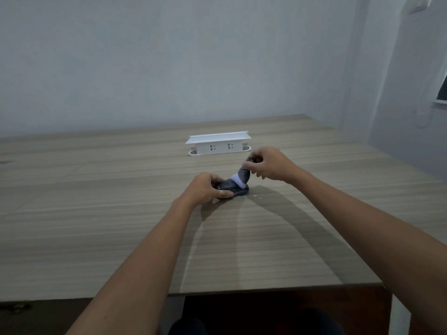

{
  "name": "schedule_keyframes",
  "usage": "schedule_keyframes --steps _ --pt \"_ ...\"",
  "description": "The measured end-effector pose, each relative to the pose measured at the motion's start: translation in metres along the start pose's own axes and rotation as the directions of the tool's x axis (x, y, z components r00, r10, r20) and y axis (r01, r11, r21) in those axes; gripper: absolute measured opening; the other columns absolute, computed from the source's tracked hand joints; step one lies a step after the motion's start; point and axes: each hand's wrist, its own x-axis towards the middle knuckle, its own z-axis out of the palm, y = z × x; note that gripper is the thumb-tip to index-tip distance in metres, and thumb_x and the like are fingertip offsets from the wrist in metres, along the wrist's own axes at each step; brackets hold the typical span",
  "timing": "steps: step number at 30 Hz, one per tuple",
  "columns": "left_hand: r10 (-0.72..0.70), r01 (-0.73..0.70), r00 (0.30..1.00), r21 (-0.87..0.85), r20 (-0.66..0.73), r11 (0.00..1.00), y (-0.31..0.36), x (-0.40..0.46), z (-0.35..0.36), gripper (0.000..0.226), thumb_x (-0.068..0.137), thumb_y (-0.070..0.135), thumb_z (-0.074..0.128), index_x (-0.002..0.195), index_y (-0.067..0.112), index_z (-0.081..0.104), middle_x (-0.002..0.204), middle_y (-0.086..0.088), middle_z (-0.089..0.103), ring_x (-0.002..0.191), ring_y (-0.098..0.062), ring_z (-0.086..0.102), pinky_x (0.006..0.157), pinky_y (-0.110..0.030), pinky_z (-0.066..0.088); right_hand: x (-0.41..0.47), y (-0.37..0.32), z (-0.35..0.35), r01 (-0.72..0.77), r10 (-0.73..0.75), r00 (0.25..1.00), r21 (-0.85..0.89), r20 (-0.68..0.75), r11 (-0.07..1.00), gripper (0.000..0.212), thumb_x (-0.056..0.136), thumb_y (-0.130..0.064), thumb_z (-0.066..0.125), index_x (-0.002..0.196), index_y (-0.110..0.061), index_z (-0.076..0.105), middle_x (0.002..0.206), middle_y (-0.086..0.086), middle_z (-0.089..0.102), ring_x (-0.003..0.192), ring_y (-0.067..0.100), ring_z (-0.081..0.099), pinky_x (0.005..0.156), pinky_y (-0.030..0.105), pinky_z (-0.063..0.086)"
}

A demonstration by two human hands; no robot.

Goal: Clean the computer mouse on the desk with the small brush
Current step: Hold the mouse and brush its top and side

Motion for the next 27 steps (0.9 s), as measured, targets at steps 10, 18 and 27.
schedule_keyframes --steps 10,18,27 --pt "0.021 -0.023 0.999 0.047 0.033 0.999 0.005 -0.001 -0.003 0.041 0.076 0.032 0.084 0.113 0.017 0.076 0.097 0.001 0.078 0.091 -0.017 0.072 0.085 -0.032 0.055 0.009 -0.001 -0.006 -0.039 0.039 0.997 -0.009 0.064 0.999 0.015 0.088 -0.017 0.066 0.083 -0.005 0.073 0.064 0.003 0.067 0.049 0.009 0.059 0.041 0.016 0.045" --pt "0.051 -0.055 0.996 0.060 0.067 0.997 0.002 0.002 -0.006 0.038 0.076 0.035 0.084 0.111 0.022 0.077 0.096 0.005 0.079 0.092 -0.016 0.073 0.091 -0.041 0.056 0.020 -0.003 -0.008 -0.043 0.040 0.996 0.030 0.084 0.999 0.016 0.088 -0.020 0.068 0.085 -0.005 0.074 0.066 0.004 0.068 0.053 0.011 0.061 0.045 0.021 0.048" --pt "0.070 -0.073 0.994 0.034 0.082 0.997 -0.001 0.002 -0.005 0.034 0.078 0.032 0.083 0.109 0.022 0.077 0.095 0.003 0.079 0.093 -0.021 0.074 0.091 -0.043 0.056 0.026 -0.004 -0.005 -0.066 0.065 0.992 0.008 0.104 0.998 0.017 0.089 -0.019 0.066 0.084 -0.005 0.074 0.068 0.007 0.067 0.055 0.013 0.058 0.045 0.022 0.046"
